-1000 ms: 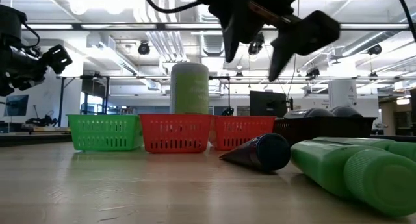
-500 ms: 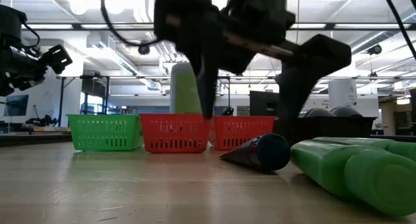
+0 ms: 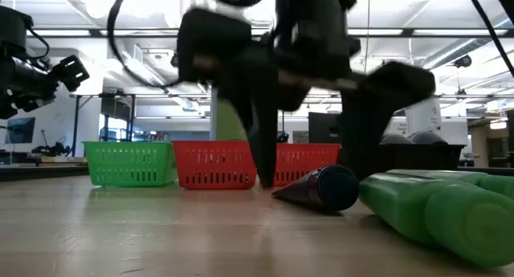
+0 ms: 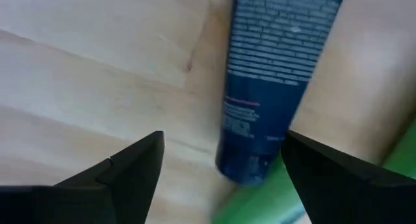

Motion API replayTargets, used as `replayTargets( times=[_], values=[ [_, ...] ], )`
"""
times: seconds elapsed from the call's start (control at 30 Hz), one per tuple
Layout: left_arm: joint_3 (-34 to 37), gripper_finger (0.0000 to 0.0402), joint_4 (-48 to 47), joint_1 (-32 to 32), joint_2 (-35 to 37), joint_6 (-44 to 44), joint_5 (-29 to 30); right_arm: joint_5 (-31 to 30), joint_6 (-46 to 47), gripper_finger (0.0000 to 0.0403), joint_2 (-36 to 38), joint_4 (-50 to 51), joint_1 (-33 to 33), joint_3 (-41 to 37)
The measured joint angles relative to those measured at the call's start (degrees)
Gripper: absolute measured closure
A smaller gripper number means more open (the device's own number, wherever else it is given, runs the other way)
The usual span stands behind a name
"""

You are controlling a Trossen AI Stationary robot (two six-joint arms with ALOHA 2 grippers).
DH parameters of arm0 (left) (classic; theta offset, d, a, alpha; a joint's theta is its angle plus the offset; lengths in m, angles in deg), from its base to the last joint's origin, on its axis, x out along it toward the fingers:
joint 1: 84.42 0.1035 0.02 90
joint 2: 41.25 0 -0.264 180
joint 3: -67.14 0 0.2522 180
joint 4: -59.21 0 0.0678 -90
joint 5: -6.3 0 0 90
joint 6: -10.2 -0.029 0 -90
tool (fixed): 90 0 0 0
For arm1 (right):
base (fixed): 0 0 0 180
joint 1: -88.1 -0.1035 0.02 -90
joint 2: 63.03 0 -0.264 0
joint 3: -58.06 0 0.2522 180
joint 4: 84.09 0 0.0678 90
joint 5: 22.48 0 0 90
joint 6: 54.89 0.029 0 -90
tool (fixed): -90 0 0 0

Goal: Pick & Place Travel size toiletries
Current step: Put the blue shave cream into the right orange bin

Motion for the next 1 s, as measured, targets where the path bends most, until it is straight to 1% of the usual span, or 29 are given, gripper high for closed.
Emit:
replayTargets(
  times=[0.3,0.6,0.87,1.0],
  values=[
    [0.0,0.0135,0.0,0.0,0.0,0.0,0.0,-1.2,0.0,0.0127,-0.6,0.5,0.3,0.1],
    [0.0,0.0135,0.0,0.0,0.0,0.0,0.0,-1.5,0.8,0.0205,-0.7,0.6,0.2,-2.3],
    [0.0,0.0135,0.0,0.0,0.0,0.0,0.0,-3.2,-2.3,0.0280,0.2,0.2,0.3,-2.3],
    [0.0,0.0135,0.0,0.0,0.0,0.0,0.0,-7.7,-2.7,0.0281,4.3,1.2,0.4,-2.4]
  ],
)
